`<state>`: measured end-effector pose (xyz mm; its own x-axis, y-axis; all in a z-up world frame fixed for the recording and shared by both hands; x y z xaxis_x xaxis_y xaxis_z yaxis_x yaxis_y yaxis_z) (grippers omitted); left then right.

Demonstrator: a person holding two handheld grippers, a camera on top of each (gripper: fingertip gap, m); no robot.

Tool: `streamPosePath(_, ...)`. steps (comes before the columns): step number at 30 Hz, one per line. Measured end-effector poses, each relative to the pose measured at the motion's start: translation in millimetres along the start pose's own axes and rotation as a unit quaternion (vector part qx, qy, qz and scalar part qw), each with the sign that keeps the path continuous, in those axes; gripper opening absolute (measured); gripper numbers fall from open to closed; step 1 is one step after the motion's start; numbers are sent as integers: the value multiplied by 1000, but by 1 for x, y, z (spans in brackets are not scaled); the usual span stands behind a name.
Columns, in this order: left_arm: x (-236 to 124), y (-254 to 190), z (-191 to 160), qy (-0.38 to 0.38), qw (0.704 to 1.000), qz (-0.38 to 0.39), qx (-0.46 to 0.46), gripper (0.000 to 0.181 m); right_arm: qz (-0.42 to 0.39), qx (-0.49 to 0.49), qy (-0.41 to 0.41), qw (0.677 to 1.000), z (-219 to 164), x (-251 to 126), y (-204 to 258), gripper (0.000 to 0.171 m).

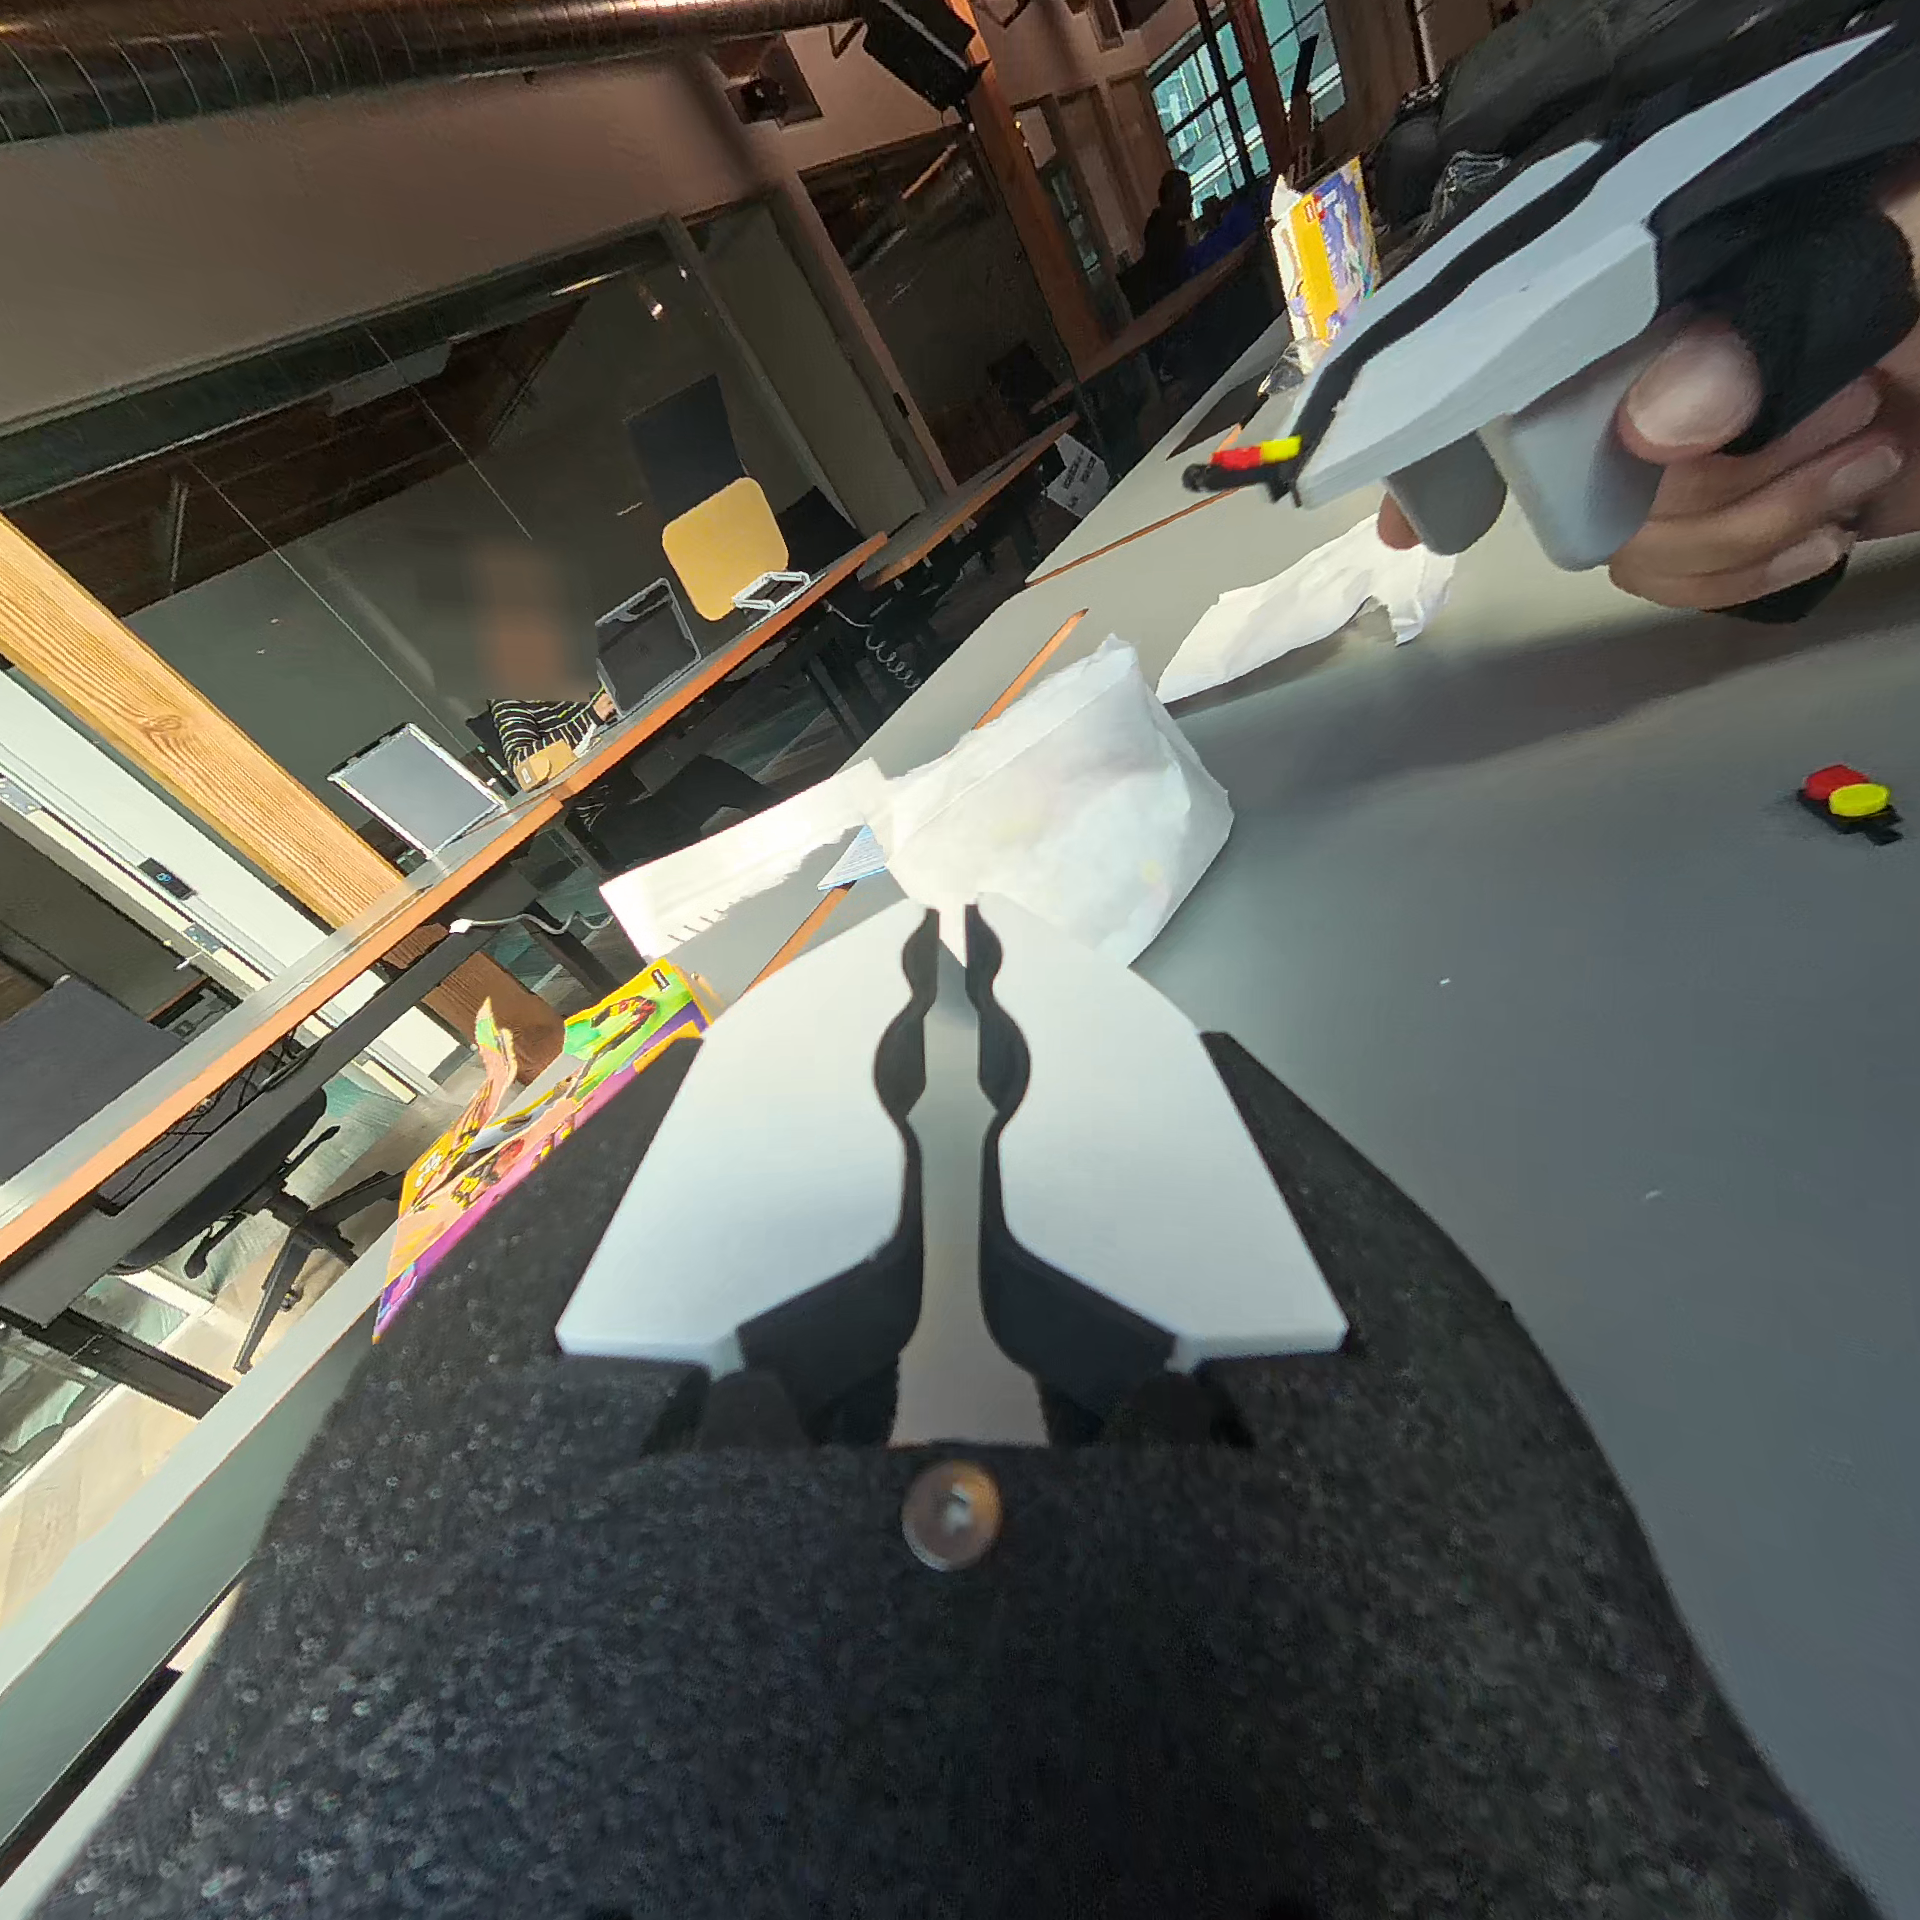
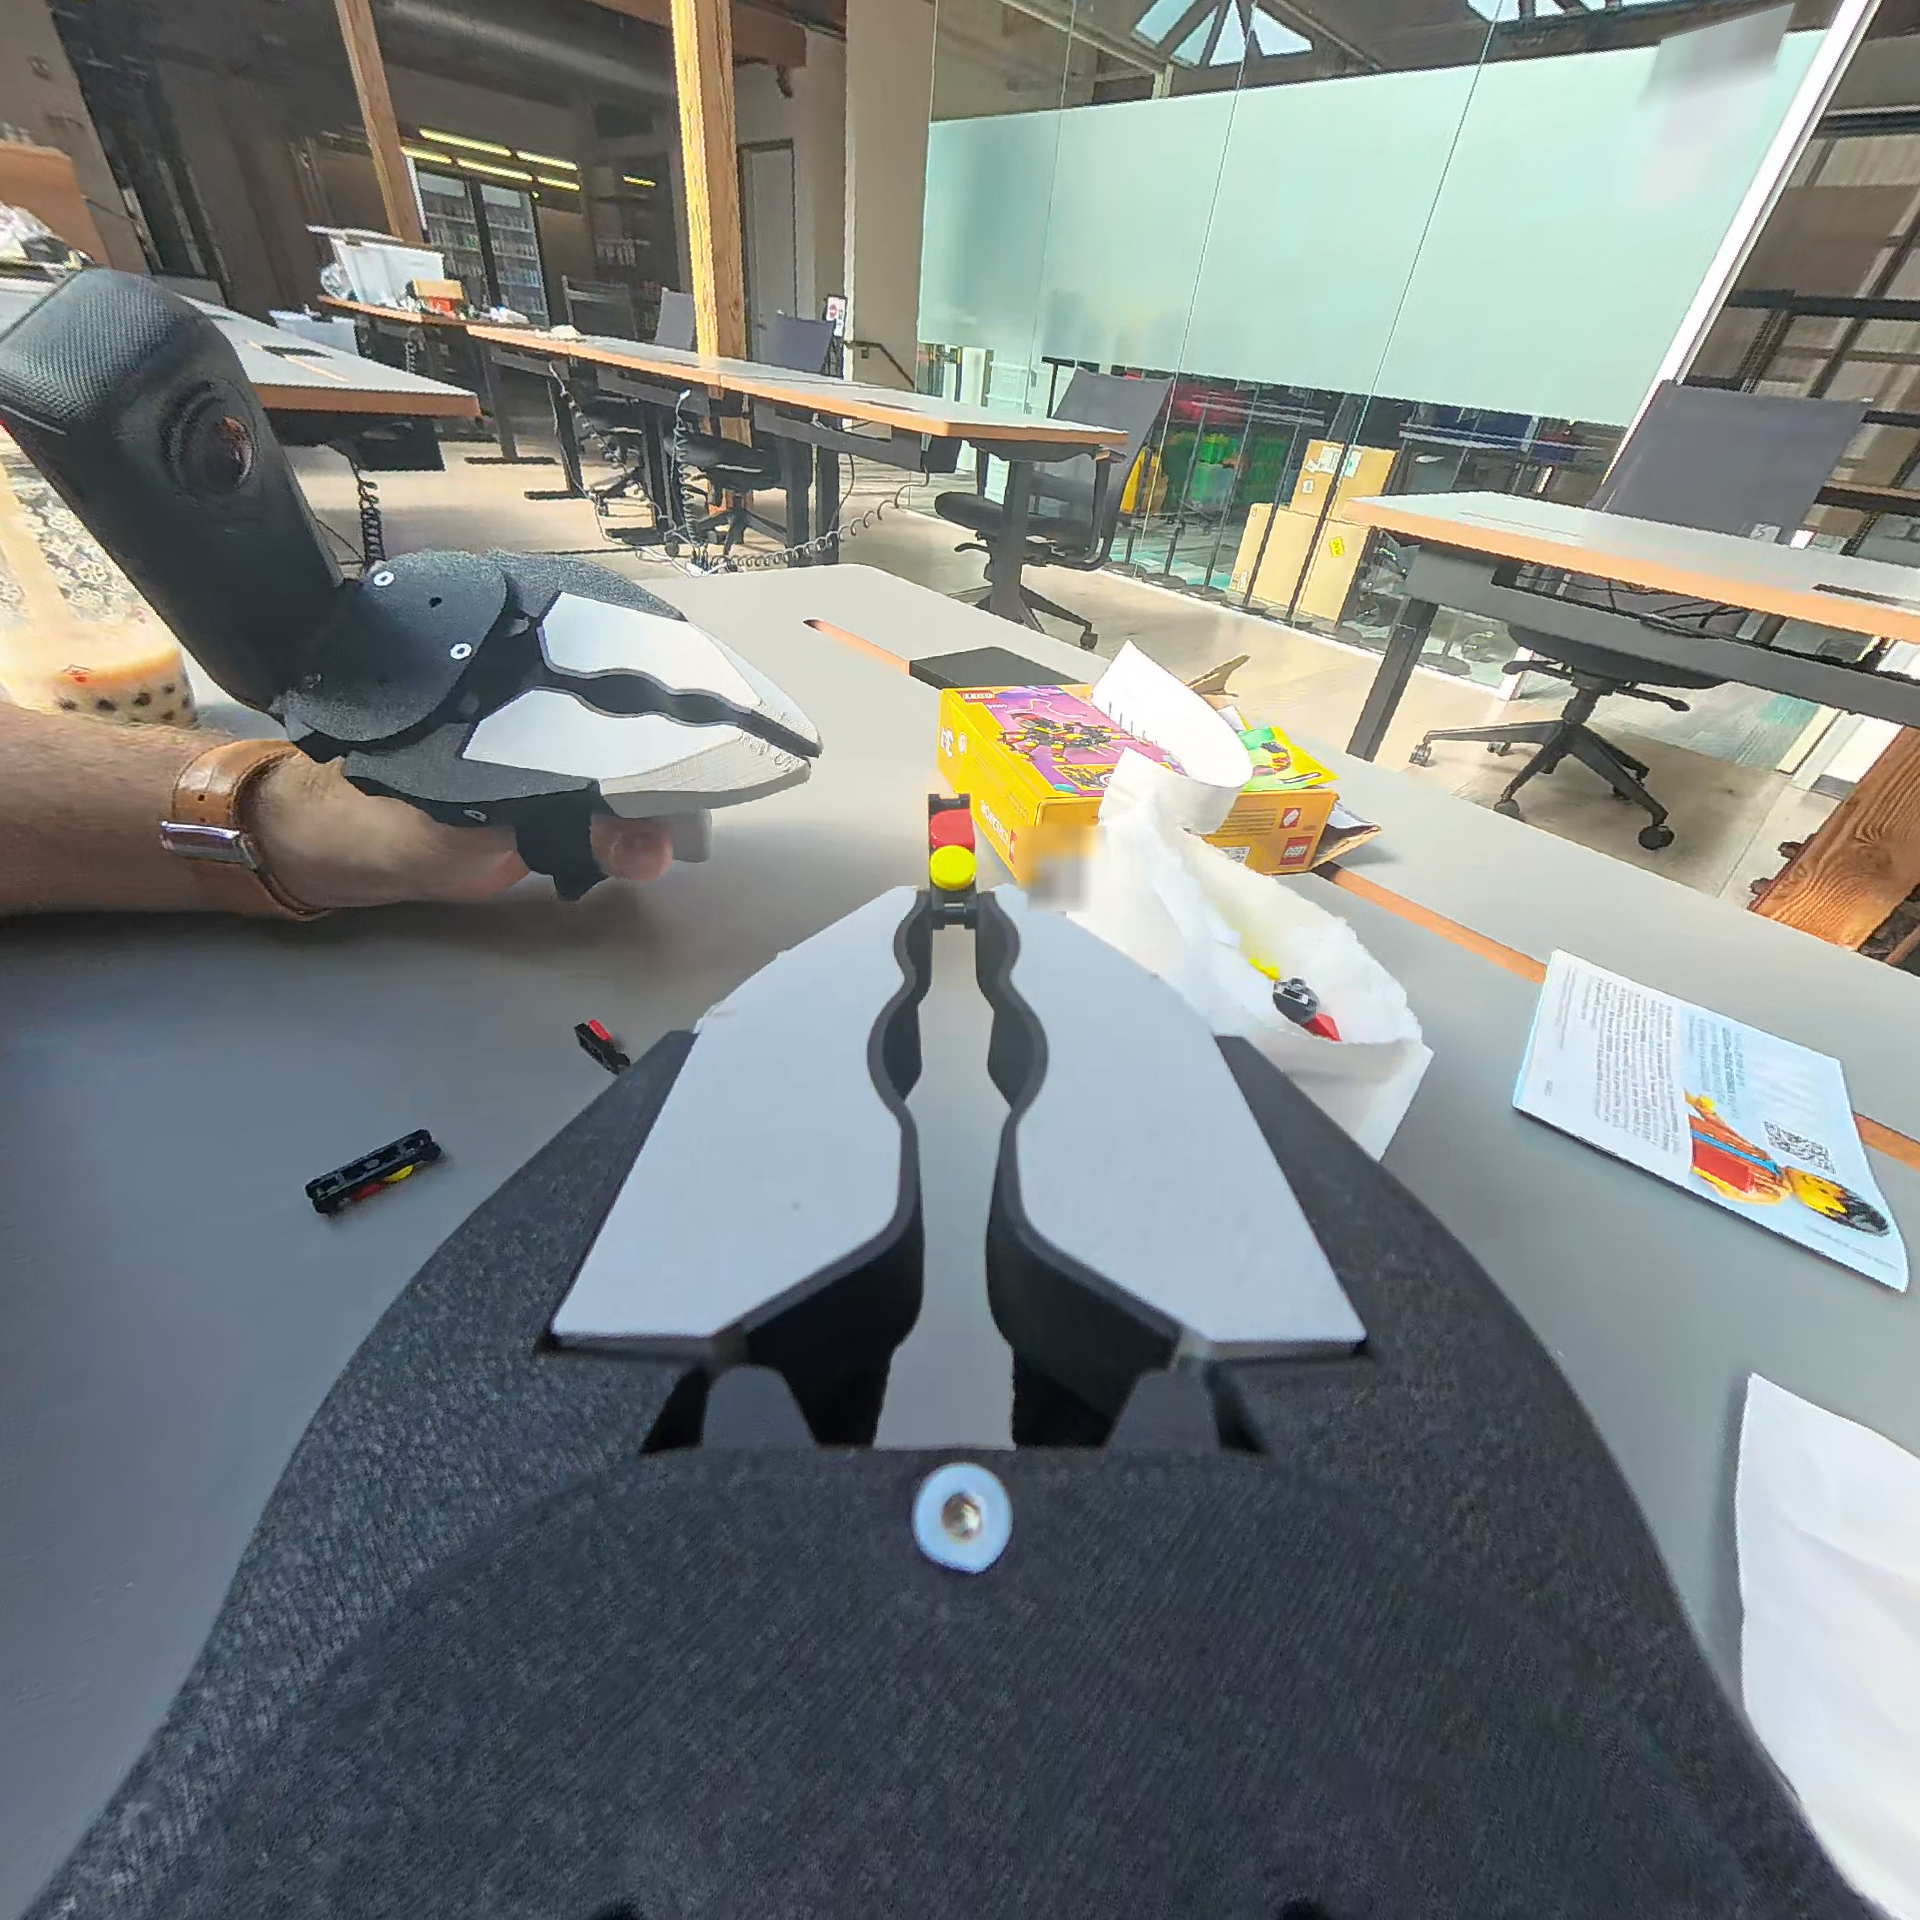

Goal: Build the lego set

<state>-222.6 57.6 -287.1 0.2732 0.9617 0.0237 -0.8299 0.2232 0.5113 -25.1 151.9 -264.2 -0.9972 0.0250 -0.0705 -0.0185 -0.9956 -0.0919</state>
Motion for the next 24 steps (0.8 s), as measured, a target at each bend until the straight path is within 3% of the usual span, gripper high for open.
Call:
streamPosePath(5,1,3,-2,-2,998,-23,-52,4,0,16,-18,1000,0,-3,-3,8)
streamPosePath(10,-2,17,-7,-9,994,1,-108,4,-3,42,-48,998,3,-14,-11,8)
streamPosePath(16,-3,12,-3,-17,997,4,-71,4,9,88,-100,991,7,-23,-19,8)
streamPosePath(24,-3,11,-4,-16,998,5,-59,4,11,82,-88,993,4,-21,-18,8)
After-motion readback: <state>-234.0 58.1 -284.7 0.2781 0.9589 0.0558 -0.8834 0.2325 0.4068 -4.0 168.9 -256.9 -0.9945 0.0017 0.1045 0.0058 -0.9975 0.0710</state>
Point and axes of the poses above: each gripper's, where its closed fingertips meet, x out along the fingers, z out of its top, y = z × x across the jaws, the point moved 8 cm from there along -x, back along the fingers, and after that the axes turned 4 degrees about z, right-handed, at the moved point
